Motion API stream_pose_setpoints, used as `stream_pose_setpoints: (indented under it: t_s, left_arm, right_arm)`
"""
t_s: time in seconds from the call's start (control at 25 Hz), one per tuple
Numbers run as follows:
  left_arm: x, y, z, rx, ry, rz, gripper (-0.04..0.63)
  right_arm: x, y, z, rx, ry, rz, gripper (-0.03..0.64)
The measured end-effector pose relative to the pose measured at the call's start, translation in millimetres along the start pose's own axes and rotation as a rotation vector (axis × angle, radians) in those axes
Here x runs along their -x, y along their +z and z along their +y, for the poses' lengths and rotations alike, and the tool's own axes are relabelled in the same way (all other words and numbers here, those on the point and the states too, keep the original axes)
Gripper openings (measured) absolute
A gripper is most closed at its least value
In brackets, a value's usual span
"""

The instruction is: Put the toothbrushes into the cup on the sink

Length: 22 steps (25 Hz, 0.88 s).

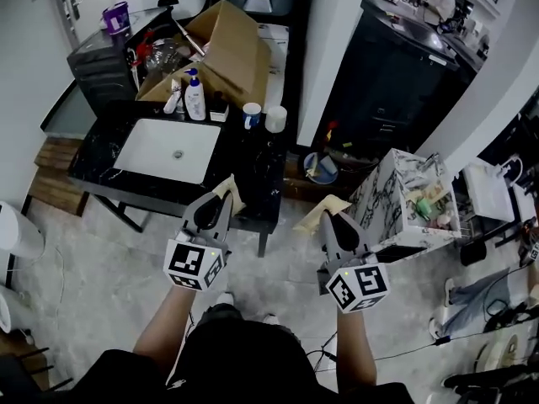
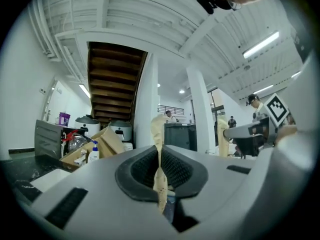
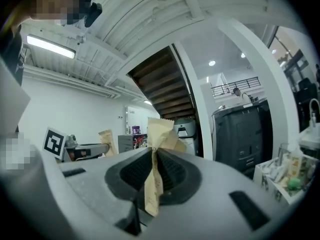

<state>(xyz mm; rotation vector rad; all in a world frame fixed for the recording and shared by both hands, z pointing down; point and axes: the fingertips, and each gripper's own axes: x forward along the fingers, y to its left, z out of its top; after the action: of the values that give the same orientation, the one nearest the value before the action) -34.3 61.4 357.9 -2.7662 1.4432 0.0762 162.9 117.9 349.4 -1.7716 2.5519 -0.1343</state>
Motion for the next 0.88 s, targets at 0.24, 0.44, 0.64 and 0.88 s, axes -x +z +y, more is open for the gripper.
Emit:
stream_pose_setpoints:
  t_s: [0.24, 0.44, 0.64, 0.88]
  left_arm:
    - [6, 1, -21, -0.012, 0.065, -0.003, 0.014]
    - [9, 4, -34, -0.028, 0.088, 0.004, 0.014]
    - [6, 6, -43, -0.027, 0.115, 0.000, 0.014]
    - [7, 3, -52, -0.035, 0.148, 0.003, 0.014]
  right_arm:
    - [16, 1, -19, 0.015, 0.066, -0.001, 0.034]
    - [23, 3, -32, -0.006, 0.084, -0.013, 0.034]
    - [29, 3, -41, -0.010, 0.111, -0.016, 0.034]
    - [35, 0, -50, -0.014, 0.133, -0.012, 0.034]
